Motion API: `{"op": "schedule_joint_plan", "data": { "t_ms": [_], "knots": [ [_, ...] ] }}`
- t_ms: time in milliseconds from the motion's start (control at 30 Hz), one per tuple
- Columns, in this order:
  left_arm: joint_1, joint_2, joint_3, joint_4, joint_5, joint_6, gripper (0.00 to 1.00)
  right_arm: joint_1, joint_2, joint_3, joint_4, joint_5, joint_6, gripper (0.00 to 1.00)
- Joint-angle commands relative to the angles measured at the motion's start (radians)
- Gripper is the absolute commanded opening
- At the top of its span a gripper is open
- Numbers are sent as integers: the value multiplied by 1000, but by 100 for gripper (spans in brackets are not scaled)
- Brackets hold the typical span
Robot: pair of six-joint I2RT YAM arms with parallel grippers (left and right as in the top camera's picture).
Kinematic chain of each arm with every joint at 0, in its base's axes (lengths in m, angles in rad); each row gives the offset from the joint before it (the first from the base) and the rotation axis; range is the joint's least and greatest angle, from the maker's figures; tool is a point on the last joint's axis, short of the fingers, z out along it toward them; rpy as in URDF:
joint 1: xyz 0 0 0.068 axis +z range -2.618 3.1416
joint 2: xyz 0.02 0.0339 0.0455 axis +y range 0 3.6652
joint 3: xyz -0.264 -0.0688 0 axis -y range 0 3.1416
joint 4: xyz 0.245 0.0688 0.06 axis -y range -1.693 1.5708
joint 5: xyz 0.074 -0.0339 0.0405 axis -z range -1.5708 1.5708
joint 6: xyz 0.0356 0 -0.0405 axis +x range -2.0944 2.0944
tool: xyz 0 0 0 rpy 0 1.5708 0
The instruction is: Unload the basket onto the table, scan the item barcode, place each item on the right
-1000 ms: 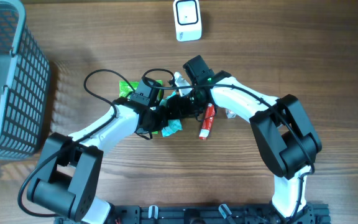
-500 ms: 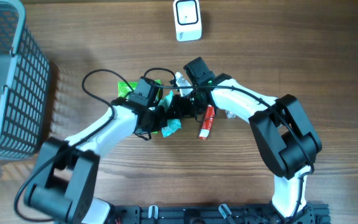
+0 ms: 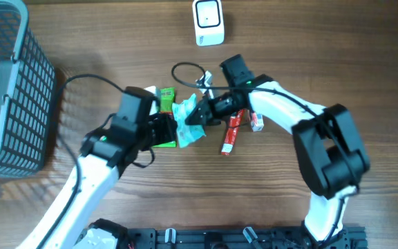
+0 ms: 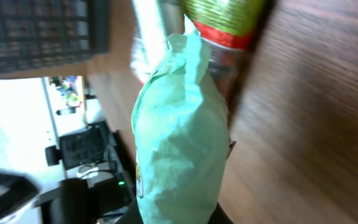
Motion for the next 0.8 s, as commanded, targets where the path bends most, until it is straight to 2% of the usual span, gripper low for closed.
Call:
{"op": "schedule_joint_plan", "data": {
  "t_ms": [0, 100, 133, 233, 333, 433, 467, 600, 767],
  "knots": [
    [79, -103, 16, -6, 94, 2, 25, -7, -160, 20, -20, -70, -76, 4],
    [181, -159, 22, -12, 95, 6, 26, -7, -274, 20, -71, 81, -116, 4],
    [219, -165, 40, -36, 95, 32, 30, -7, -315, 20, -81, 124, -128, 4],
    [319, -120, 177, -186, 49, 126, 36, -7, -452, 56, -129, 280, -142, 4],
    [402, -38, 318, -285, 14, 135, 37, -7, -513, 176, -231, 377, -169, 4],
    [462, 24, 389, -301, 14, 134, 40, -7, -505, 369, -404, 428, -258, 4],
    [474, 36, 393, -293, 14, 134, 46, -7, -502, 416, -440, 444, -287, 4],
    [496, 76, 393, -287, 13, 134, 100, -7, -502, 530, -471, 481, -354, 4],
    [496, 105, 393, -287, 14, 134, 100, -7, -491, 588, -533, 569, -378, 4]
  ]
}}
